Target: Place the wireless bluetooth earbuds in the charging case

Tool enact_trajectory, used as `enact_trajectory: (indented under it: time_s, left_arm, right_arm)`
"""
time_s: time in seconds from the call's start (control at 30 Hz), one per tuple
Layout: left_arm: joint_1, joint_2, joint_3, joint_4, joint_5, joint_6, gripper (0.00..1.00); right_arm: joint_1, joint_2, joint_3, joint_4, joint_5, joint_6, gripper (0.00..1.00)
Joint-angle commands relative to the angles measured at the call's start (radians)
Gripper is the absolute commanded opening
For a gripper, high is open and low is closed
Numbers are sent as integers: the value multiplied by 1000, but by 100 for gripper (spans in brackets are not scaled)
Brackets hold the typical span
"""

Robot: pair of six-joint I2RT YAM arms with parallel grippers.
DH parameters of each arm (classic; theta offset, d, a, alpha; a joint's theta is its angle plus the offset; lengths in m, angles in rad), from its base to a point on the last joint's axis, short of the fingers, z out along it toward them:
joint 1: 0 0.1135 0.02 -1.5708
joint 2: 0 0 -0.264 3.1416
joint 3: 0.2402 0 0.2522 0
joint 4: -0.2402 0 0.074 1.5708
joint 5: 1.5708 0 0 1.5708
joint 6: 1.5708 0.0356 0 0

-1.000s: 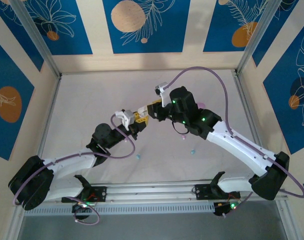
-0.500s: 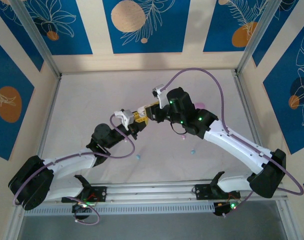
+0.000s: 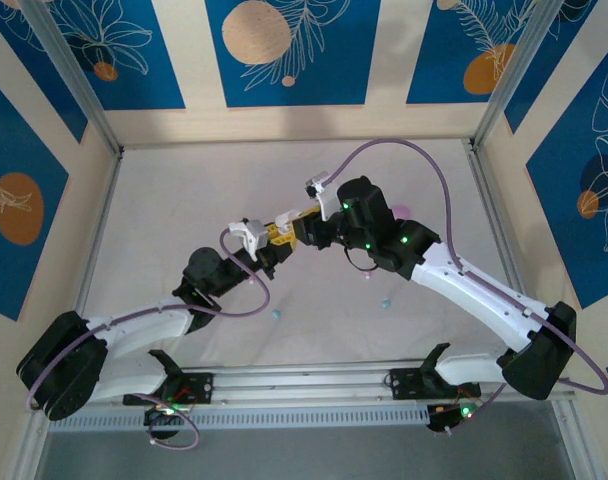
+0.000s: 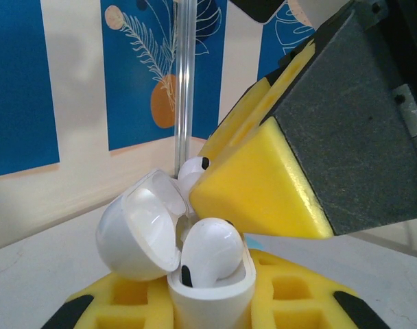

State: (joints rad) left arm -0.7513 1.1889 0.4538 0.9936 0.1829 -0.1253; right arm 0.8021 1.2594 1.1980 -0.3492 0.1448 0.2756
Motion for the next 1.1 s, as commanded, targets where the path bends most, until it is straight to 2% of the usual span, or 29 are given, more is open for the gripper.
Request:
enact_trajectory:
  time_s: [0.0,0.43,0.8,1.07]
  left_arm:
    - [-5,-9,34,60,-10,-14,0]
    - [-4,-8,36,50,7,-1,0]
    - [-4,0,37,38,22,8,0]
    - [-5,-8,34,28,39,11,0]
  right_arm:
    - [1,-21,-7,-50,-54,-12,34]
    - [-35,-31,0,-41,-94,18,41]
    - [-72,-51,14,-25,-184,68,56]
    - [-96,-76,12,-14,-184,102,60]
